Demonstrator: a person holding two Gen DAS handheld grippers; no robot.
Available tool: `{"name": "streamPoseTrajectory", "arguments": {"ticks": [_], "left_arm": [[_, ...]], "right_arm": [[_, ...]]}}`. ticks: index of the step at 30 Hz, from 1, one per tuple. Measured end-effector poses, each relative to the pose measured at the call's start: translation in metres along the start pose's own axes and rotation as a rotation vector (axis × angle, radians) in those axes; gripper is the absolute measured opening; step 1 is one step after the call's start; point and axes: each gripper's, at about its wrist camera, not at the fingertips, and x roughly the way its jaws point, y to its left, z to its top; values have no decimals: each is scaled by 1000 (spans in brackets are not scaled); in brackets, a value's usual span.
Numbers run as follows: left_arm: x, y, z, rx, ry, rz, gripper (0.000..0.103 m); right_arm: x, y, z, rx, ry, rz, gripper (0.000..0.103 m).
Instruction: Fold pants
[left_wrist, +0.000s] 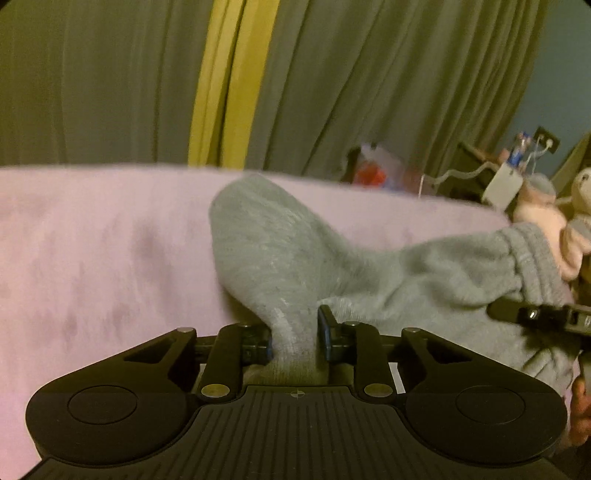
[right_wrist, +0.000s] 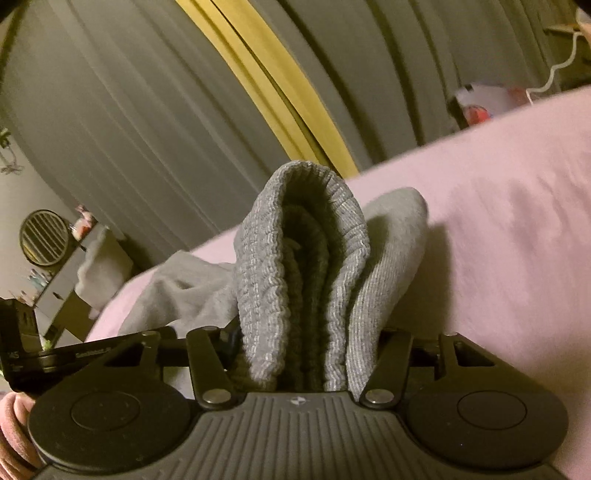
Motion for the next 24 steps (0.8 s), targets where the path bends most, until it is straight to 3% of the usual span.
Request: {"name": "streamPoseTrajectory", "arguments": {"ticks": [6, 7, 8, 9, 10, 11, 16, 19, 21, 24], "left_arm": [[-1, -7, 36, -4, -93, -2, 27], [3, -7, 37, 8, -87, 17, 42], [8, -7, 36, 20, -71, 67, 61], [11, -6, 34, 31, -64, 147, 69], [11, -5, 29, 54, -72, 224, 79], [10, -5, 23, 89, -72, 253, 83], [2, -10, -24, 174, 21, 189, 95], [13, -6, -52, 174, 98, 221, 95], [12, -1, -63, 148, 89, 246, 96], [-3, 8, -66, 63, 71, 279, 96]], "right_arm": [[7, 6, 44, -43, -68, -27, 57], [10, 5, 49, -45, -68, -41, 61], [14, 3, 55, -43, -55, -74, 77], [17, 0, 60, -39, -36, -146, 95], [16, -2, 61, -43, -34, -220, 98], [13, -2, 58, -72, -46, -263, 98], [7, 1, 23, -202, 1, -305, 99], [19, -12, 2, -222, 72, -394, 99], [21, -24, -6, -169, 99, -386, 99], [9, -19, -1, -131, 58, -384, 99]]}}
